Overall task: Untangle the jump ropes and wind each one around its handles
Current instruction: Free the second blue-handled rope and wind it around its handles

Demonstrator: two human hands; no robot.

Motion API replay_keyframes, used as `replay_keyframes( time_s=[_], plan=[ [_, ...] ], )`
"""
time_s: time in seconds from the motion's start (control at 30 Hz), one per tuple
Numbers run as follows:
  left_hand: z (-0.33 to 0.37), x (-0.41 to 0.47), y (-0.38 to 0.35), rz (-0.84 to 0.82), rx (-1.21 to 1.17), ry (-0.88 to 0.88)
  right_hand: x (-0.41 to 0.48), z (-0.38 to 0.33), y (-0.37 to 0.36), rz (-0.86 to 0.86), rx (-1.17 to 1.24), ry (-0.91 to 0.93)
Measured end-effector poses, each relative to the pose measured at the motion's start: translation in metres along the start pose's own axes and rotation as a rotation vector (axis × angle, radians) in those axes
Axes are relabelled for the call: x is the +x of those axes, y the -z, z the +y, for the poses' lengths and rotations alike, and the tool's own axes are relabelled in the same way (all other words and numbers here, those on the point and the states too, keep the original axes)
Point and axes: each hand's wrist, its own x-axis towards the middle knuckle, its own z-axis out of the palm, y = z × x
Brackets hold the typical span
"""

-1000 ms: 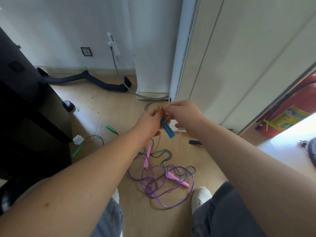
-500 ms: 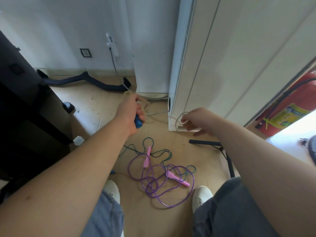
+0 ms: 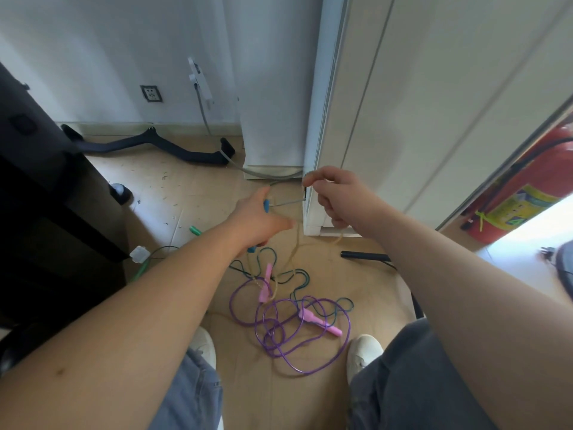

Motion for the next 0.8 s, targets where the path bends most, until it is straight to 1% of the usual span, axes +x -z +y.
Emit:
replay_keyframes(
  time_s=[0.07, 0.13, 0.2, 0.27, 0.33, 0.37, 0.4, 0.43, 0.47, 0.5, 0.57, 0.6, 0.63, 0.7, 0.73, 0.8],
  plan=[
    [0.004, 0.0, -0.002, 0.025, -0.03, -0.089, -0.001, -0.001, -0.001, -0.047, -0.019, 0.02],
    [0.004, 0.002, 0.0, 0.114, -0.008, -0.128, -0.003, -0.003, -0.003, -0.075, -0.089, 0.042],
    [-0.001, 0.005, 0.002, 0.215, 0.009, -0.146, -0.006, -0.005, -0.004, -0.069, -0.214, 0.064],
    [-0.007, 0.006, 0.005, 0.278, 0.027, -0.187, -0.008, -0.005, -0.004, -0.051, -0.41, 0.107],
    [-0.008, 0.008, 0.006, 0.292, 0.097, -0.162, -0.007, -0.002, -0.003, -0.04, -0.611, 0.162],
    [-0.008, 0.008, 0.006, 0.293, 0.181, -0.124, -0.006, 0.0, -0.002, -0.021, -0.68, 0.196],
    [-0.009, 0.011, 0.006, 0.293, 0.269, -0.093, -0.004, 0.002, -0.002, 0.013, -0.709, 0.219],
    [-0.009, 0.011, 0.005, 0.286, 0.299, -0.092, -0.003, 0.002, -0.002, 0.055, -0.704, 0.228],
    [-0.008, 0.012, 0.005, 0.256, 0.253, -0.12, -0.002, 0.003, -0.002, 0.091, -0.668, 0.225],
    [-0.006, 0.01, 0.005, 0.2, 0.124, -0.156, -0.001, 0.004, -0.002, 0.11, -0.605, 0.224],
    [0.002, 0.003, 0.003, 0.046, -0.238, -0.158, -0.002, 0.005, -0.003, 0.086, -0.471, 0.212],
    [0.006, -0.001, 0.003, -0.057, -0.351, -0.131, -0.002, 0.006, -0.004, 0.06, -0.436, 0.21],
    [0.008, -0.004, 0.002, -0.155, -0.397, -0.114, -0.002, 0.006, -0.005, 0.047, -0.421, 0.217],
    [0.011, -0.006, -0.001, -0.3, -0.433, -0.094, 0.0, 0.005, -0.008, 0.094, -0.413, 0.25],
    [0.012, -0.006, -0.001, -0.319, -0.439, -0.087, 0.002, 0.004, -0.008, 0.145, -0.418, 0.26],
    [0.013, -0.004, 0.002, -0.27, -0.456, -0.066, 0.004, 0.003, -0.007, 0.263, -0.445, 0.22]
  ],
)
